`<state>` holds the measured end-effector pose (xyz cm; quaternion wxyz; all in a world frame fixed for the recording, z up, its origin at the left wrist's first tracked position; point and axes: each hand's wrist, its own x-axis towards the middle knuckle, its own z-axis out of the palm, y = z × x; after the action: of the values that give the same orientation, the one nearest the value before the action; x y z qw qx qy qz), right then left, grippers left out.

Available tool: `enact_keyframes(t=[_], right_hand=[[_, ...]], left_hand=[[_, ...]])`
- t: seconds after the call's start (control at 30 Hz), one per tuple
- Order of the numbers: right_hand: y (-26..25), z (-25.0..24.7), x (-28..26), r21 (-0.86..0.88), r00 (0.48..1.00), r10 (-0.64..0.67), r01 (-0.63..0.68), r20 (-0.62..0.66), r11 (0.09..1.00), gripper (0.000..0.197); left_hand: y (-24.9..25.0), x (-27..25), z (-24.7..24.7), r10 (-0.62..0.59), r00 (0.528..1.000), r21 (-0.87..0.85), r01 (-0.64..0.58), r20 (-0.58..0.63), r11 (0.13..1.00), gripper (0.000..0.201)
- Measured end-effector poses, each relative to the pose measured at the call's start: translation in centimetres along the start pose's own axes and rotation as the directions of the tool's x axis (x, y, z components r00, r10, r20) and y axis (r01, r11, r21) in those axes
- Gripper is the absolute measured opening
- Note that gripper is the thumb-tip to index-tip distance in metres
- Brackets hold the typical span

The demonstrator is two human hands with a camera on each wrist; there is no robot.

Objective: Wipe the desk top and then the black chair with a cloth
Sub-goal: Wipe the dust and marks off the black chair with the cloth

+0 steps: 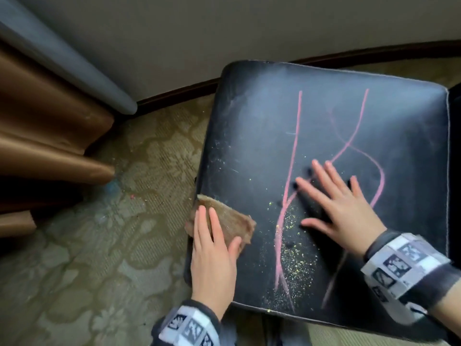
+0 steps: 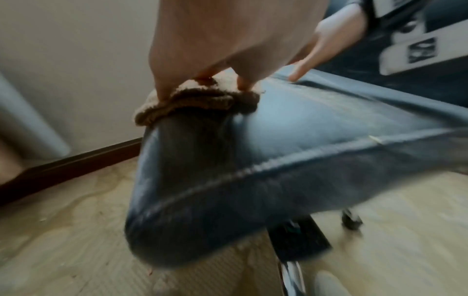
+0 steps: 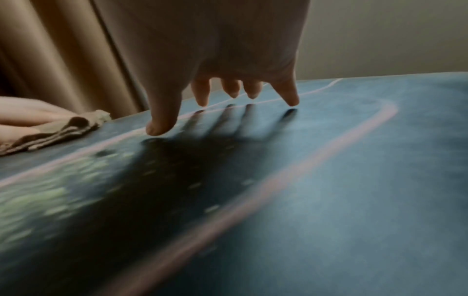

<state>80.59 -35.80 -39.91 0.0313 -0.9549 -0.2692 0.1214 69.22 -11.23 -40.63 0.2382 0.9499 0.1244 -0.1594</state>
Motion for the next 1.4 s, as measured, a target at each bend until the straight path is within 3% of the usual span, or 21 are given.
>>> enact_keyframes(t=[0.1, 0.2, 0.27, 0.33, 0.43, 0.5, 0.7, 0.8, 0.9, 0.97, 1.1, 1.23, 1.3, 1.4], right_hand=[[3.6, -0.4, 0.6, 0.001, 0.998, 0.028, -0.028, 0.061, 1.0, 0.078], [4.9, -0.1, 0.7, -0.007, 0.993, 0.05, -0.049, 0.107, 0.999, 0.082], [4.4, -0.3, 0.7, 0.014, 0.991, 0.05, -0.052, 0.125, 0.999, 0.081], [3.6, -0.5, 0.6, 0.023, 0.995, 0.004, -0.006, 0.098, 1.0, 0.079], [2.6, -0.4, 0.8, 0.014, 0.993, -0.107, 0.106, 0.052, 0.994, 0.087], [2.3, -0.4, 1.0, 0.013, 0.992, -0.119, 0.119, 0.045, 0.993, 0.093], [2.5, -0.8, 0.8, -0.012, 0.981, -0.17, 0.172, 0.098, 0.985, 0.103], [2.6, -0.9, 0.7, -0.011, 0.976, -0.176, 0.179, 0.127, 0.984, 0.106], [2.6, -0.9, 0.8, -0.019, 0.975, -0.184, 0.188, 0.125, 0.982, 0.107], [2.6, -0.9, 0.7, -0.008, 0.976, -0.176, 0.179, 0.131, 0.984, 0.108], [2.7, -0.9, 0.6, -0.001, 0.971, -0.186, 0.188, 0.153, 0.982, 0.11], [2.8, -0.6, 0.8, -0.012, 0.974, -0.183, 0.186, 0.131, 0.982, 0.109], [2.7, -0.6, 0.9, -0.003, 0.977, -0.164, 0.166, 0.134, 0.986, 0.108], [2.3, -0.9, 0.7, 0.014, 0.977, -0.152, 0.151, 0.148, 0.988, 0.107]], left_hand=[[-0.4, 0.0, 0.5, -0.03, 0.998, -0.023, 0.029, -0.047, 0.999, 0.07], [-0.4, -5.5, 1.7, -0.019, 1.0, -0.032, 0.018, -0.023, 0.999, 0.082], [-0.4, -8.4, 2.6, 0.008, 0.999, -0.025, -0.009, -0.048, 1.0, 0.064], [-0.1, -7.2, 2.8, -0.001, 0.998, -0.05, -0.003, -0.07, 0.999, 0.053], [0.6, -1.3, 2.2, -0.085, 0.99, -0.113, 0.072, -0.11, 0.991, 0.059], [0.8, 0.4, 2.3, -0.073, 0.989, -0.118, 0.058, -0.128, 0.991, 0.06], [2.2, -6.4, 4.0, -0.019, 0.999, -0.015, 0.018, -0.042, 1.0, 0.053], [2.9, 1.0, 2.1, -0.028, 0.997, -0.06, 0.023, -0.074, 0.998, 0.053], [3.6, 8.7, 0.2, -0.113, 0.99, -0.107, 0.104, -0.085, 0.989, 0.059], [3.8, 7.0, 0.8, -0.059, 0.992, -0.092, 0.048, -0.114, 0.995, 0.058], [3.8, -1.4, 2.7, 0.003, 0.999, 0.01, -0.003, -0.046, 1.0, 0.053], [3.4, 8.5, 0.4, 0.039, 0.995, 0.001, -0.039, -0.095, 0.999, 0.06], [3.9, 13.6, -1.3, -0.002, 0.994, -0.03, -0.002, -0.112, 1.0, 0.066], [4.8, 11.7, -0.7, 0.021, 0.993, -0.027, -0.024, -0.112, 0.999, 0.061]])
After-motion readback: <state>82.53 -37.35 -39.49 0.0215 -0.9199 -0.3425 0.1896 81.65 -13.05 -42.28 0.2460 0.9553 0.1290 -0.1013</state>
